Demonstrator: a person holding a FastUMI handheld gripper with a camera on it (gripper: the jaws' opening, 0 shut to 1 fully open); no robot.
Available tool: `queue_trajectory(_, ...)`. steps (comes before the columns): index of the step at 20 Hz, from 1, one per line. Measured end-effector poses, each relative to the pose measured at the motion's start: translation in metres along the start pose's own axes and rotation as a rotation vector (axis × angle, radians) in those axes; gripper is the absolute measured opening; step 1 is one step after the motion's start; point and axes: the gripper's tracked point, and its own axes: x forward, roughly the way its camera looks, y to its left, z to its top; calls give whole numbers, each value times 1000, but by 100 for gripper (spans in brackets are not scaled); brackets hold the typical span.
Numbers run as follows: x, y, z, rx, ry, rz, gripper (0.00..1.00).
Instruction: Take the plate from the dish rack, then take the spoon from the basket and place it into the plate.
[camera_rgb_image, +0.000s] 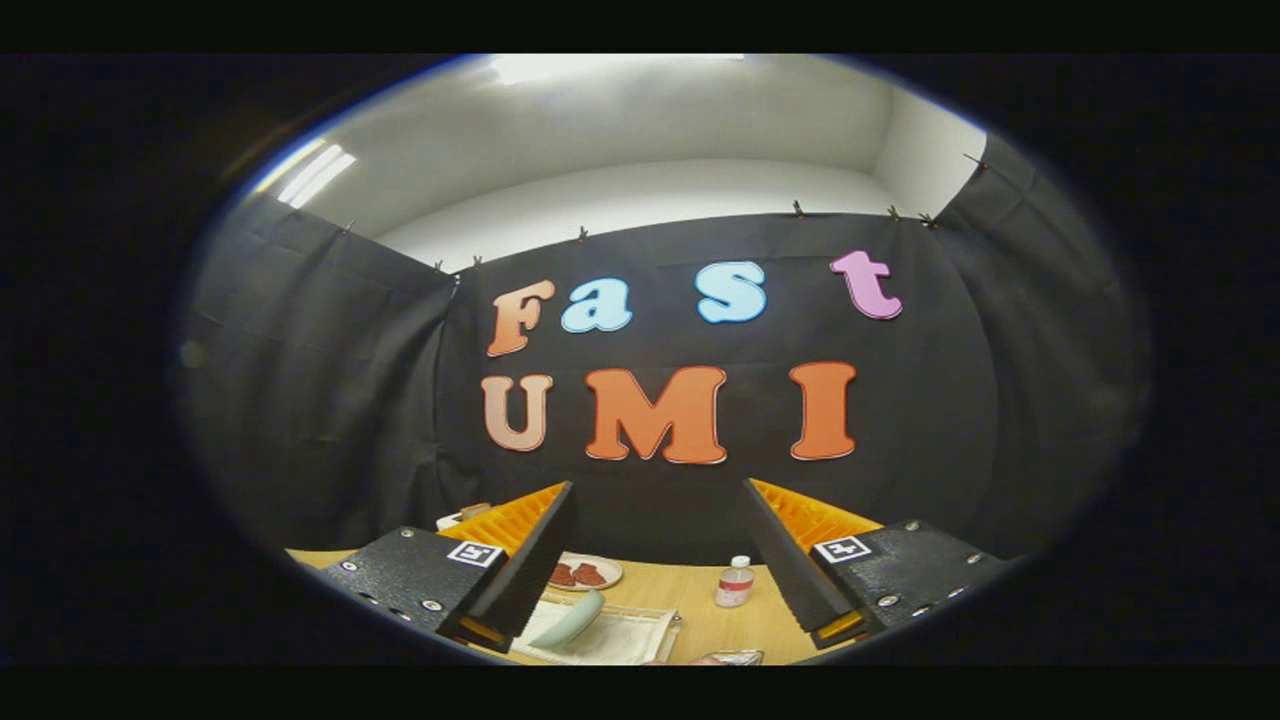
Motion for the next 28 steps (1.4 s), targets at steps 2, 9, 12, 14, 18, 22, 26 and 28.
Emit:
queue_trajectory(2,5,1,-14,14,58,5,97)
queue_trajectory(9,21,10,-75,81,337,39,97)
queue_trajectory(12,30,21,-107,120,465,61,97)
queue_trajectory(14,32,31,-127,144,545,79,97)
queue_trajectory(18,38,52,-165,186,680,126,96)
queue_trajectory(22,44,75,-204,218,809,156,95)
queue_trajectory(26,41,90,-254,185,952,165,95)
queue_trajectory(28,35,93,-275,168,1024,163,95)
